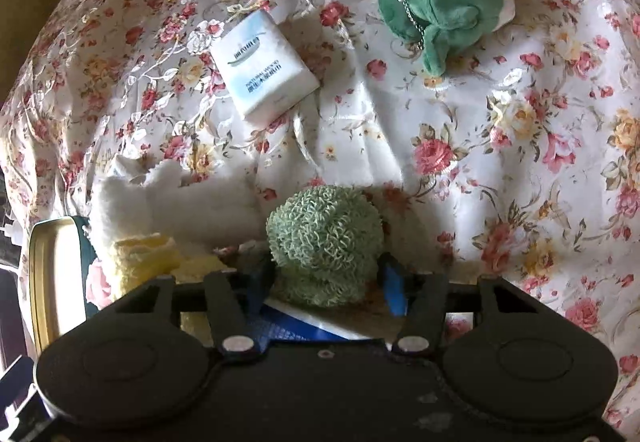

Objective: Organize soft objects
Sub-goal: 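Close right gripper on green knitted ball while left gripper grasps yellow towel bundle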

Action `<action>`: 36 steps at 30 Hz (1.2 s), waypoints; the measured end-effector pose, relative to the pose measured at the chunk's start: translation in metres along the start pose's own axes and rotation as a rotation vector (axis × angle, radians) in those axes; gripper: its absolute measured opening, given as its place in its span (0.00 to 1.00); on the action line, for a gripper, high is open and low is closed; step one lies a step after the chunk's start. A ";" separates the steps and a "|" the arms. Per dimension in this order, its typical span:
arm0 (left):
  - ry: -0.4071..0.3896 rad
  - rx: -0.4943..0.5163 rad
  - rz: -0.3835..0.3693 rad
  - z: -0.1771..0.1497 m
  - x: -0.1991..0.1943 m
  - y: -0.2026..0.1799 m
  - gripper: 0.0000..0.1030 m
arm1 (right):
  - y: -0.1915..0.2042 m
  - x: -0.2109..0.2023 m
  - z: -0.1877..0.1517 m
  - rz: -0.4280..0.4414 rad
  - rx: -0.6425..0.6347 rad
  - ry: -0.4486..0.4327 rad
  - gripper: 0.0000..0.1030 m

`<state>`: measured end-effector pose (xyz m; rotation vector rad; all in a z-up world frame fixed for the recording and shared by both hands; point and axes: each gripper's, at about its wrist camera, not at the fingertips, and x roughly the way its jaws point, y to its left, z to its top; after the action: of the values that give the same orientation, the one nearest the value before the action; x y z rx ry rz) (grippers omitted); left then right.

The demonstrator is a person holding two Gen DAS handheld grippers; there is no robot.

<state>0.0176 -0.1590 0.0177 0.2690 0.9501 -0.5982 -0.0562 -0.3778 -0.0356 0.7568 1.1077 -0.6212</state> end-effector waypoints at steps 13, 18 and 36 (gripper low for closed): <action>-0.005 0.046 0.007 0.001 0.014 -0.025 0.85 | -0.009 -0.070 0.001 -0.011 0.014 -0.293 0.51; 0.000 0.118 0.012 -0.002 0.026 -0.051 0.85 | -0.017 -0.076 0.005 -0.003 0.039 -0.306 0.52; 0.039 0.157 -0.025 -0.002 0.068 -0.091 0.85 | -0.031 -0.075 0.007 0.047 0.052 -0.286 0.52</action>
<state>-0.0078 -0.2564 -0.0353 0.4104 0.9467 -0.6938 -0.1009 -0.3967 0.0298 0.7115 0.8118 -0.6967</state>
